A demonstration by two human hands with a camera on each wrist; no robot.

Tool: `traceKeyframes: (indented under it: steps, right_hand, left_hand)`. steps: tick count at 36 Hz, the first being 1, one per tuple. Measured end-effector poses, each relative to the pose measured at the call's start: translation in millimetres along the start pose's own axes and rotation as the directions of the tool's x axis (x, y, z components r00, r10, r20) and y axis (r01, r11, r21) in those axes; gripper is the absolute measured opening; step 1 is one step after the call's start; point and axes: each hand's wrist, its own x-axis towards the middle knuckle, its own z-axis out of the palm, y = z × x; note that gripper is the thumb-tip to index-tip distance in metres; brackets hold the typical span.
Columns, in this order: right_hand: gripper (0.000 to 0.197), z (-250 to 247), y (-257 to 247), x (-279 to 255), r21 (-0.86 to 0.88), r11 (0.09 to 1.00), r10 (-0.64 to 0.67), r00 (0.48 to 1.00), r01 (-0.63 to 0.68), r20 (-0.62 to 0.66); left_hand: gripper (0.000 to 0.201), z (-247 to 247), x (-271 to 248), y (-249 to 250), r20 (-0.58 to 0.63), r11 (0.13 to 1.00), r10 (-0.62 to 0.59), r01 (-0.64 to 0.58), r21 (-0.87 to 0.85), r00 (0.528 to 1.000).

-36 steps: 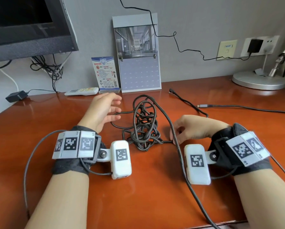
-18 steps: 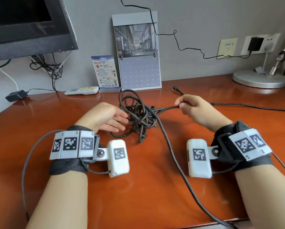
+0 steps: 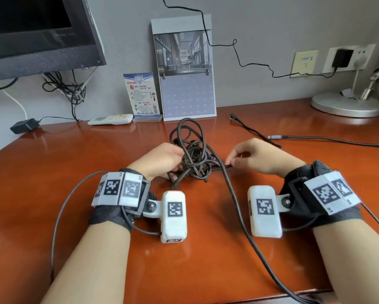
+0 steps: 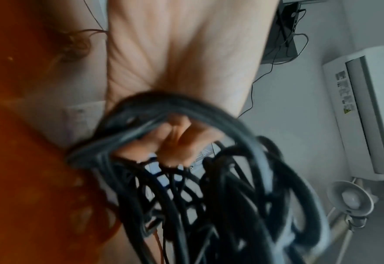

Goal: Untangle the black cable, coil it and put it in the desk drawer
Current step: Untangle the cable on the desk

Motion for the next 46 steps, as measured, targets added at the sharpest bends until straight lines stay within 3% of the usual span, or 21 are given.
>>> traceKeyframes:
  steps: [3, 6, 10, 13, 15, 18, 20, 22, 25, 27, 30, 33, 36, 40, 43, 46]
  right_hand:
    - [0.016, -0.1, -2.4, -2.6, 0.040, 0.999, -0.029, 0.997, 0.026, 0.075]
    - [0.016, 3.7, -4.6, -1.4, 0.084, 0.994, -0.077, 0.994, 0.070, 0.078]
    - [0.024, 11.4, -12.4, 0.7, 0.170, 0.981, -0.118, 0.985, 0.097, 0.123]
    - [0.026, 14.8, -9.8, 2.2, 0.177, 0.984, -0.057, 0.980, 0.022, 0.191]
    - [0.026, 15.3, -7.9, 2.2, 0.081, 0.996, 0.017, 0.972, -0.037, 0.236]
    - [0.025, 14.1, -8.8, 0.2, -0.062, 0.996, 0.081, 0.955, -0.066, 0.285]
    - [0.024, 12.8, -10.4, -1.8, -0.133, 0.990, 0.084, 0.960, -0.049, 0.268]
    - [0.023, 12.7, -11.6, -2.5, -0.181, 0.983, 0.064, 0.973, -0.023, 0.223]
    - [0.019, 12.4, -11.5, -1.5, -0.211, 0.977, 0.075, 0.985, -0.041, 0.156]
    - [0.024, 11.1, -10.3, 0.0, -0.202, 0.978, 0.078, 0.986, -0.047, 0.149]
    - [0.027, 10.7, -11.3, -0.3, -0.151, 0.988, 0.052, 0.984, -0.026, 0.171]
    - [0.015, 12.7, -11.1, -1.1, -0.132, 0.990, 0.081, 0.977, -0.055, 0.197]
    - [0.022, 12.7, -6.0, 0.7, -0.067, 0.995, 0.080, 0.978, -0.068, 0.191]
    - [0.038, 8.2, -3.0, 0.4, 0.093, 0.989, 0.105, 0.992, -0.112, 0.074]
    - [0.044, 5.0, -2.5, -1.0, 0.197, 0.976, 0.095, 0.995, -0.091, -0.014]
    - [0.034, 0.9, -5.0, -5.7, 0.227, 0.973, 0.050, 0.998, -0.040, -0.040]
  left_hand:
    - [0.025, -3.5, 2.7, 1.5, -0.134, 0.942, 0.023, -0.067, -0.329, 0.991]
    - [0.025, -5.3, 0.0, 7.4, -0.109, 0.822, 0.087, -0.133, -0.554, 0.990]
    - [0.030, 1.6, -3.9, 15.4, -0.081, 0.748, 0.170, -0.182, -0.638, 0.982]
    - [0.034, 4.9, -3.7, 19.5, -0.113, 0.708, 0.200, -0.224, -0.670, 0.973]
    - [0.035, 4.4, -3.1, 20.5, -0.137, 0.697, 0.190, -0.232, -0.679, 0.972]
    - [0.039, 0.3, -2.3, 18.1, -0.142, 0.819, 0.145, -0.199, -0.538, 0.979]
    - [0.042, -5.8, -1.8, 13.4, -0.137, 0.945, 0.103, -0.141, -0.296, 0.985]
    - [0.043, -14.5, -4.3, 8.2, -0.075, 0.998, 0.055, -0.057, -0.027, 0.996]
    - [0.037, -25.6, -16.1, 4.9, 0.190, 0.952, -0.072, 0.011, 0.305, 0.979]
    - [0.052, -28.1, -21.0, 6.6, 0.296, 0.876, -0.150, -0.012, 0.481, 0.943]
    - [0.062, -23.1, -24.9, 11.9, 0.315, 0.870, -0.177, -0.001, 0.492, 0.932]
    - [0.071, -17.9, -26.0, 13.6, 0.345, 0.927, -0.097, -0.042, 0.373, 0.933]
    - [0.046, -15.1, -25.5, 15.6, 0.228, 0.967, 0.028, -0.084, 0.239, 0.973]
    - [0.006, -14.9, -17.2, 16.1, -0.017, 0.996, 0.085, -0.085, -0.003, 0.996]
    - [0.007, -15.4, -14.2, 18.2, -0.190, 0.984, 0.088, -0.115, -0.135, 0.978]
    - [0.018, -15.0, -12.5, 20.2, -0.322, 0.952, 0.063, -0.153, -0.265, 0.945]
